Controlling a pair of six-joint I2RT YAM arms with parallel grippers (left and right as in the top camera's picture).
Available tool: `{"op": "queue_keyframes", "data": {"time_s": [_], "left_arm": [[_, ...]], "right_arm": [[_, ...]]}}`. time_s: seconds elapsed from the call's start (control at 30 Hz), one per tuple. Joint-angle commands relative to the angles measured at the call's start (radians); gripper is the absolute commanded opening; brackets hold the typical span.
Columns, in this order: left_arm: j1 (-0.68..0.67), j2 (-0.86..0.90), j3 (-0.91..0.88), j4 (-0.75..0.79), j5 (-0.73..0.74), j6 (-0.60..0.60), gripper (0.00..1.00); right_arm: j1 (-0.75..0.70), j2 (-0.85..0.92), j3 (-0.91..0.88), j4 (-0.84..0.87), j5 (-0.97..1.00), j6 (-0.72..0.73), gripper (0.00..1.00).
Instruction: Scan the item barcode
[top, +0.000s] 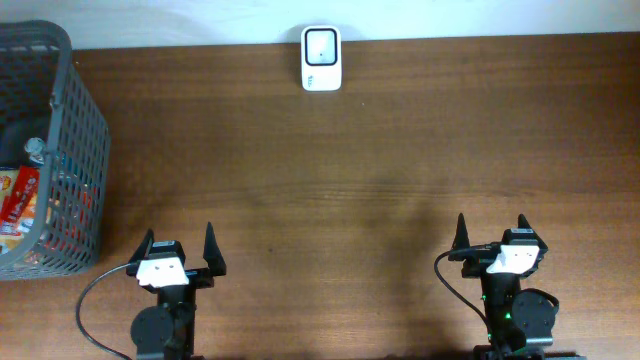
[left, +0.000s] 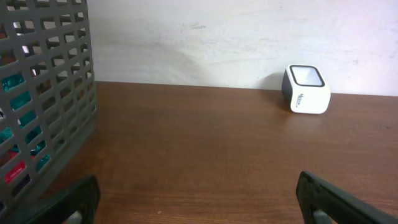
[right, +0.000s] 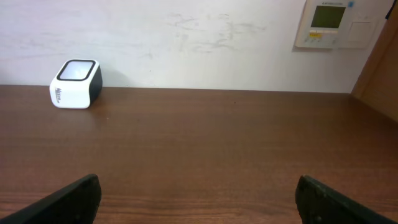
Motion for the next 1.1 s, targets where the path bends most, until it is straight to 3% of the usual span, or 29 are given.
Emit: {"op": "queue_keyframes", "data": {"time_s": [0.0, 1.0, 1.07], "left_arm": [[0.002, -0.007, -0.003, -0.002, 0.000, 0.023, 0.99], [0.002, -0.007, -0.003, -0.001, -0.008, 0.023, 0.99], [0.002, -0.007, -0.003, 0.000, 0.067, 0.022, 0.99]], "right_arm": [[-0.006, -0.006, -0.009, -0.004, -0.010, -0.006, 0.98], [-0.006, -0.006, -0.009, -0.004, -0.010, -0.006, 0.98], [-0.006, -0.006, -0.009, -0.004, -0.010, -0.006, 0.99]]}}
